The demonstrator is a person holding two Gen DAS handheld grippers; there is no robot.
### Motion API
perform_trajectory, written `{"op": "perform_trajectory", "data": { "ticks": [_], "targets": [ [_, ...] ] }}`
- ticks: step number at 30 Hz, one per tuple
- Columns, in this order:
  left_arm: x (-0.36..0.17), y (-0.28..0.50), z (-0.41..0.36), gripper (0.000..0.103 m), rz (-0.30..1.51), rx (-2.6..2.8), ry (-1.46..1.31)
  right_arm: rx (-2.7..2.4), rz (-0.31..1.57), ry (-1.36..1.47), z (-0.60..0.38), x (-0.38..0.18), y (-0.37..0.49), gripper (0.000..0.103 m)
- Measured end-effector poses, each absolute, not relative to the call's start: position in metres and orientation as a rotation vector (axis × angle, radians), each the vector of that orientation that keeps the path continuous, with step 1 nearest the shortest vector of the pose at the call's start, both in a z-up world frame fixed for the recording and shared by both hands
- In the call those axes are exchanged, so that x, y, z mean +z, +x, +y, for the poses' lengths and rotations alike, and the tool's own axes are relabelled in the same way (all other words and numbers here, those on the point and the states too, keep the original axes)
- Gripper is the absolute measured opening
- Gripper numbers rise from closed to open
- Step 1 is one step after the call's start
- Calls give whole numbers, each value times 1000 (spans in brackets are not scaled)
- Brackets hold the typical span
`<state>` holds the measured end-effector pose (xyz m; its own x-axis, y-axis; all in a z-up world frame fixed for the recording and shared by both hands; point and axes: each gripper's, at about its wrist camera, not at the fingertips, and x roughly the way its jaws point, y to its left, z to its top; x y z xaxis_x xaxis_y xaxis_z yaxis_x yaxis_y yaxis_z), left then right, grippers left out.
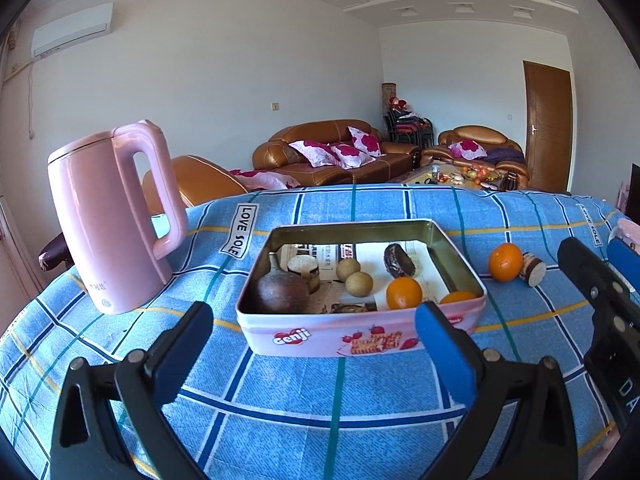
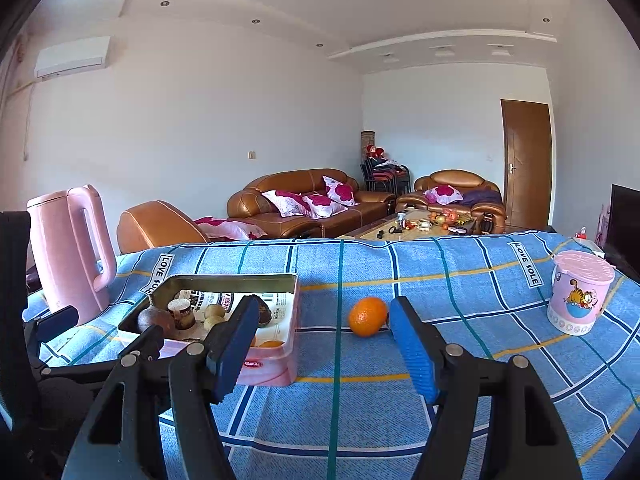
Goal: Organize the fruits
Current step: 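Withdraw both open tools from the tray toward the remaining orange, then close the right tool around the cut round brown fruit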
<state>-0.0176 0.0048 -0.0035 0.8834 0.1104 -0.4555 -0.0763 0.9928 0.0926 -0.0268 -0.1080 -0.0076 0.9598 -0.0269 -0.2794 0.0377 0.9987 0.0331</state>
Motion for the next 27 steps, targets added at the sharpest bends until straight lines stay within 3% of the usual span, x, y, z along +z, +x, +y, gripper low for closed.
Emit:
{"op": "perform_trajectory", "data": {
  "ticks": [27],
  "targets": [
    [-9, -12, -72, 102, 563, -70, 99, -204, 371, 118, -211, -11, -18, 69]
  ]
}}
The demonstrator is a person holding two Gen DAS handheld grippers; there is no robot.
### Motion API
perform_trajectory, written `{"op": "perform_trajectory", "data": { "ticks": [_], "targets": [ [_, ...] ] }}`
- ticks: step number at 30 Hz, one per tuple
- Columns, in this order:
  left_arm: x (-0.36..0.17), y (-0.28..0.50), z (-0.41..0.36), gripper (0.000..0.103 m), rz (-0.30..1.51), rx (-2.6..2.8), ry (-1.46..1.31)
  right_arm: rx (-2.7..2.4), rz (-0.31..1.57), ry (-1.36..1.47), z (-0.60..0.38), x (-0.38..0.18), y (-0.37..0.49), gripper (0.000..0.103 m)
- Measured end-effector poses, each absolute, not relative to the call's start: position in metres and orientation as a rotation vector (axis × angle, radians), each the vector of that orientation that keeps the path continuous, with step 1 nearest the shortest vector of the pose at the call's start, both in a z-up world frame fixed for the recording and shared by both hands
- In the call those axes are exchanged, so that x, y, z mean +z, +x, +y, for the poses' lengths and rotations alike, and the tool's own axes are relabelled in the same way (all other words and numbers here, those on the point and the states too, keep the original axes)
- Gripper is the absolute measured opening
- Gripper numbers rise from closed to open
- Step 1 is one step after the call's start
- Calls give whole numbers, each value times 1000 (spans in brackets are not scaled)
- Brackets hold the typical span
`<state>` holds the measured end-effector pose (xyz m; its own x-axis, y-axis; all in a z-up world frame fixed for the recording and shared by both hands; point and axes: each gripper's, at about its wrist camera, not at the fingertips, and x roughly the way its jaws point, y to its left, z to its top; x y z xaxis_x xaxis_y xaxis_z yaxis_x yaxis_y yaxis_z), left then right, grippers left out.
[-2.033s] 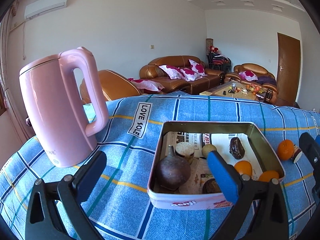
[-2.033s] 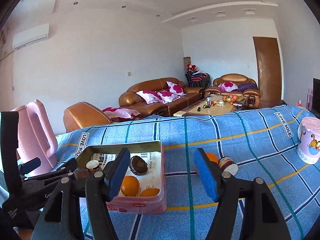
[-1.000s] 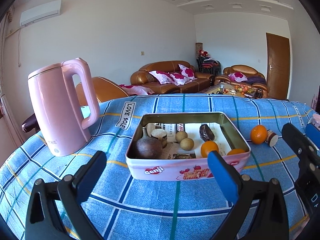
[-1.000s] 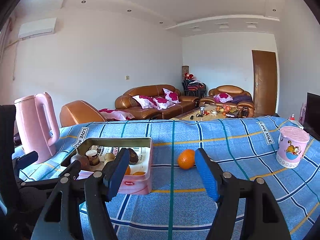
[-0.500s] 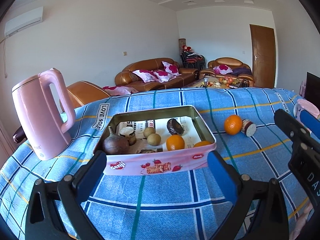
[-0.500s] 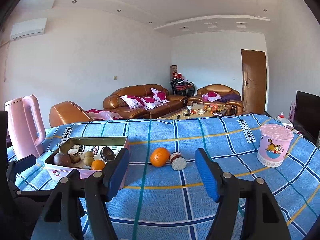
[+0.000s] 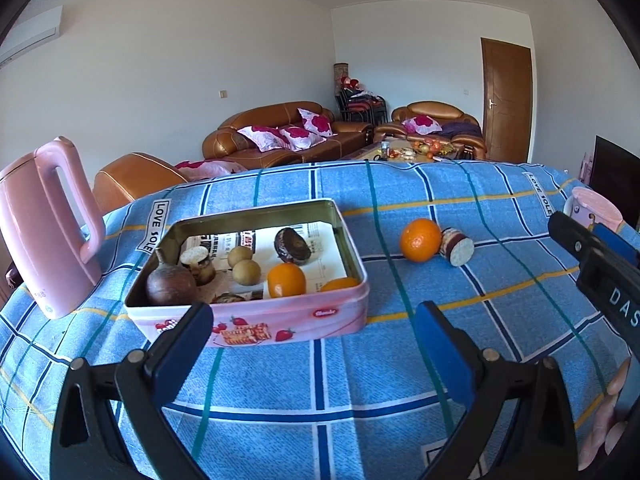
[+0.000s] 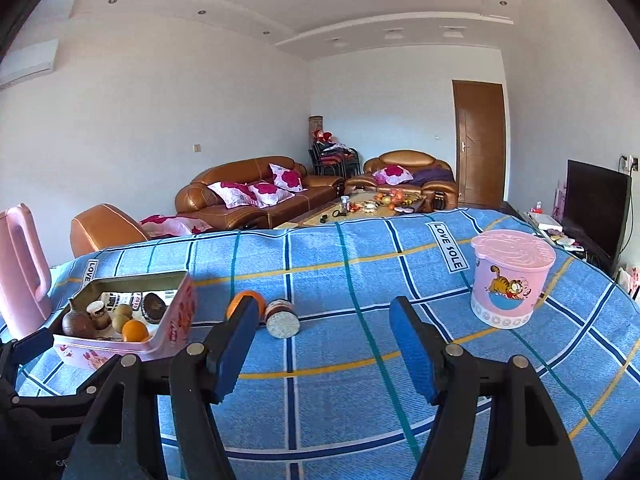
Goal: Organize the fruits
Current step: 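Close the right tool around the cut round brown fruit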
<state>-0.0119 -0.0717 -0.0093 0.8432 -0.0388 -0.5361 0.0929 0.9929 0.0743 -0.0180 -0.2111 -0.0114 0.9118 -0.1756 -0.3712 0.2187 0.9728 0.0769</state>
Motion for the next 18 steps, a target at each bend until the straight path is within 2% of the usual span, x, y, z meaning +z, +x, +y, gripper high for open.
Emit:
{"op": "perform_trajectory", "data": {
  "ticks": [6, 15, 16, 17, 18],
  "targets": [
    [-12, -4, -88, 102, 593, -111, 90, -188, 490, 200, -237, -21, 5, 69],
    [-12, -3, -86, 102, 597, -107, 87, -23, 647, 154, -227, -36, 69, 67],
    [-12, -2, -84, 102, 600, -104, 79, -9, 673, 152, -225, -39, 77, 64],
    [-12, -1, -82, 102, 604, -101, 72, 5, 699, 156, -223, -42, 86, 56],
    [-13, 0, -81, 102, 607, -95, 67, 24, 723, 165, -221, -45, 93, 52]
  ]
}}
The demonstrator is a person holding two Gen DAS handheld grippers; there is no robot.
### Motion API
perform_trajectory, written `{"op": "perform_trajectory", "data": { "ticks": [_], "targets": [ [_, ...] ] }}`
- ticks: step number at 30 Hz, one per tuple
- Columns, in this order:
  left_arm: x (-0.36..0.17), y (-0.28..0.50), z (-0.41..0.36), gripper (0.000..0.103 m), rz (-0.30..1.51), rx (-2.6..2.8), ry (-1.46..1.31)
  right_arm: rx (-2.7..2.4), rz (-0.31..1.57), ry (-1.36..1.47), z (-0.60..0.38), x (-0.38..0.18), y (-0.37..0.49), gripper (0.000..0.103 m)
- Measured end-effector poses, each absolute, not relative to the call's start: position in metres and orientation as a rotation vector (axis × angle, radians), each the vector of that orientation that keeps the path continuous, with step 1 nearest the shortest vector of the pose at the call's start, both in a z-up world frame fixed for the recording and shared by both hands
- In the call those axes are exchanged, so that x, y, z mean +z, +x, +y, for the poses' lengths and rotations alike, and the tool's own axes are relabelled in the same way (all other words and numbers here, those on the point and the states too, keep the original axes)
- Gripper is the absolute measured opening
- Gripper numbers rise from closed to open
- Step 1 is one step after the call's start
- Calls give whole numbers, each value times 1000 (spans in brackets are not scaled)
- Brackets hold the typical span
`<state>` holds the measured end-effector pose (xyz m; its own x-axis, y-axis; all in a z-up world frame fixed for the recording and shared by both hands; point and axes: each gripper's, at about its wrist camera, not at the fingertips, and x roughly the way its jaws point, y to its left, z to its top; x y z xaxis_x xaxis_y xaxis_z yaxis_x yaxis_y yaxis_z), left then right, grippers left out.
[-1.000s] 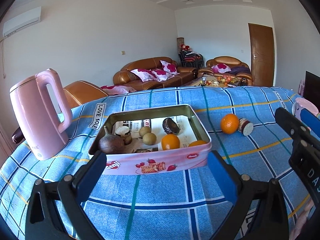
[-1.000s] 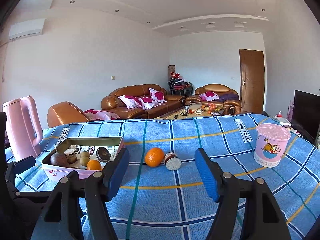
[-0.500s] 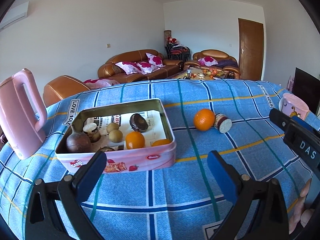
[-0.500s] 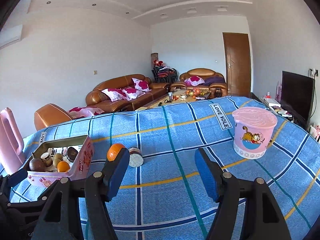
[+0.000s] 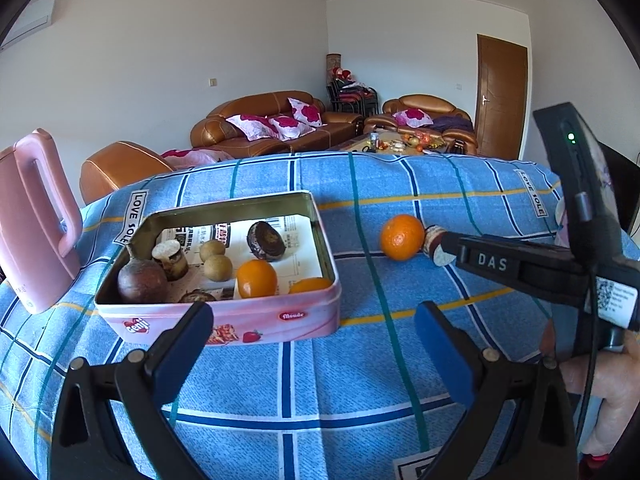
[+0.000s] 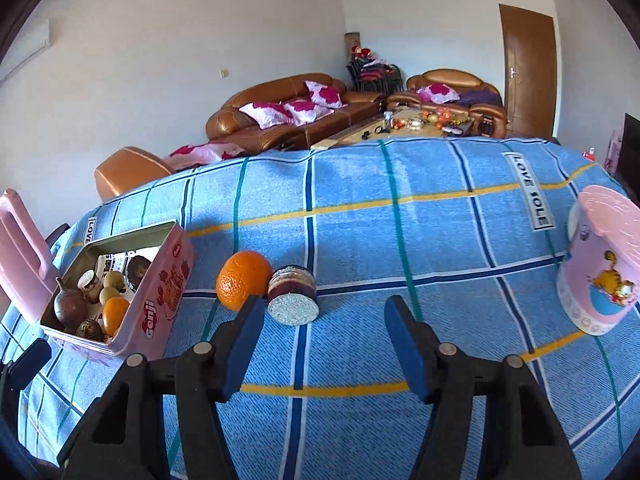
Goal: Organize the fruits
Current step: 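Close the right tool around the cut round brown fruit, then grasp the orange with the left tool while the right tool holds the cut fruit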
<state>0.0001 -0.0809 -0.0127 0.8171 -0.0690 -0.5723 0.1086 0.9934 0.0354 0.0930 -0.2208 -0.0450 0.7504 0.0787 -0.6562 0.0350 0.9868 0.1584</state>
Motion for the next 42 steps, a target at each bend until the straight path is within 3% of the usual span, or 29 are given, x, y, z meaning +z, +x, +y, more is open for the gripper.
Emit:
{"op": "perform_trajectory", "data": {
  "ticks": [2, 17, 31, 42],
  "targets": [
    [-13, 2, -80, 102, 614, -84, 66, 44, 764, 177, -218, -51, 105, 45],
    [-15, 6, -86, 102, 629, -94, 87, 88, 845, 210, -207, -63, 138, 41],
    [-9, 22, -124, 102, 611, -104, 131, 0, 754, 245, -251, -51, 112, 40],
    [-9, 49, -163, 87, 635, -148, 159, -80, 746, 265, -276, -48, 118, 40]
  ]
}}
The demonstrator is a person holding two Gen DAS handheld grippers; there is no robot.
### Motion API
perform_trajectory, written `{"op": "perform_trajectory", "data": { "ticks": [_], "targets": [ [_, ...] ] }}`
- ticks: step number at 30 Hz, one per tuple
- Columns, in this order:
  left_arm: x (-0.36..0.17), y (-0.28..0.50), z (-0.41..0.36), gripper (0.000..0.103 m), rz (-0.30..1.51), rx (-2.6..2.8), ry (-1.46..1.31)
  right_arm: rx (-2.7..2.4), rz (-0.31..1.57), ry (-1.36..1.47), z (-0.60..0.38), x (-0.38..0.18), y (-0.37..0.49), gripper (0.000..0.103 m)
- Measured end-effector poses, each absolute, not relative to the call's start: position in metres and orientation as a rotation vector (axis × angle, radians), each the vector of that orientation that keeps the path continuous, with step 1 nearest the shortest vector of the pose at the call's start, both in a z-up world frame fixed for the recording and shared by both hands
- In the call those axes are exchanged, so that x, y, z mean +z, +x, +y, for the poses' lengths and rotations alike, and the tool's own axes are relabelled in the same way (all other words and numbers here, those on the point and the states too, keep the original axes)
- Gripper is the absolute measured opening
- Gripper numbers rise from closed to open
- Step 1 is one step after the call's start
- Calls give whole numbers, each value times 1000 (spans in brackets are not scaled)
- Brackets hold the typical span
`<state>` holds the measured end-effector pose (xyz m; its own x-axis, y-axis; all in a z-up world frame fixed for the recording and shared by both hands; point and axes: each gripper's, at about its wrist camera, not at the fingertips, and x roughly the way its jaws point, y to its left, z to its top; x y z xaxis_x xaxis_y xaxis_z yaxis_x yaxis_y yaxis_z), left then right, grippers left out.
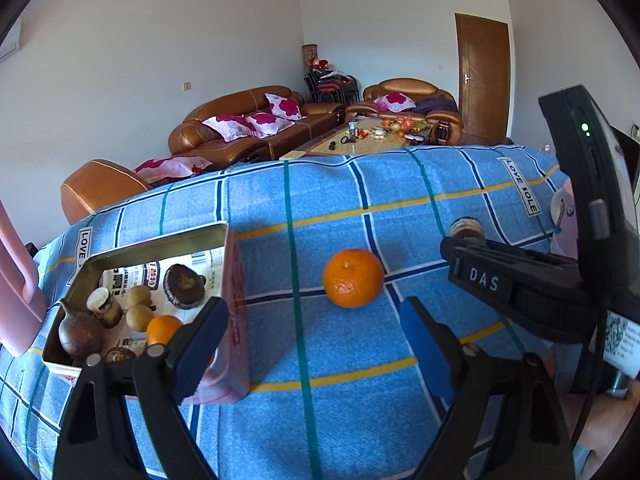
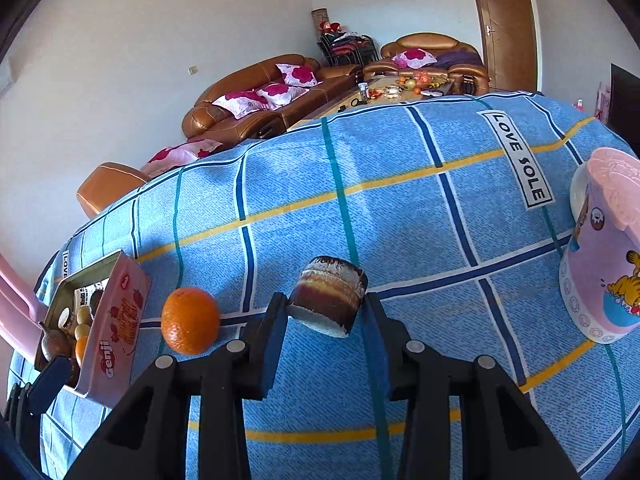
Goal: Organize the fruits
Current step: 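Grasp the orange with the left tool while the right tool holds the cut fruit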
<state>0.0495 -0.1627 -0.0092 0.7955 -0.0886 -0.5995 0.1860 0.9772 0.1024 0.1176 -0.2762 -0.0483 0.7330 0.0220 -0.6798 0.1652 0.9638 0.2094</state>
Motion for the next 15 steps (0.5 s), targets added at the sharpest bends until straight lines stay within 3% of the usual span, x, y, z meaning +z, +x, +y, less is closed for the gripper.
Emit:
{"op": "perform_trajectory", "data": {
  "ticks": [5, 9, 15],
  "targets": [
    [-16, 76, -184, 76, 684, -149, 180, -136, 669, 234, -282, -33, 110, 41],
    [-27, 100, -194, 62, 751, -138, 184, -194, 631, 249, -294, -25, 107, 41],
    [-34, 123, -202, 61, 814, -148, 148, -226, 618, 304, -310, -24, 105, 41]
  ]
}}
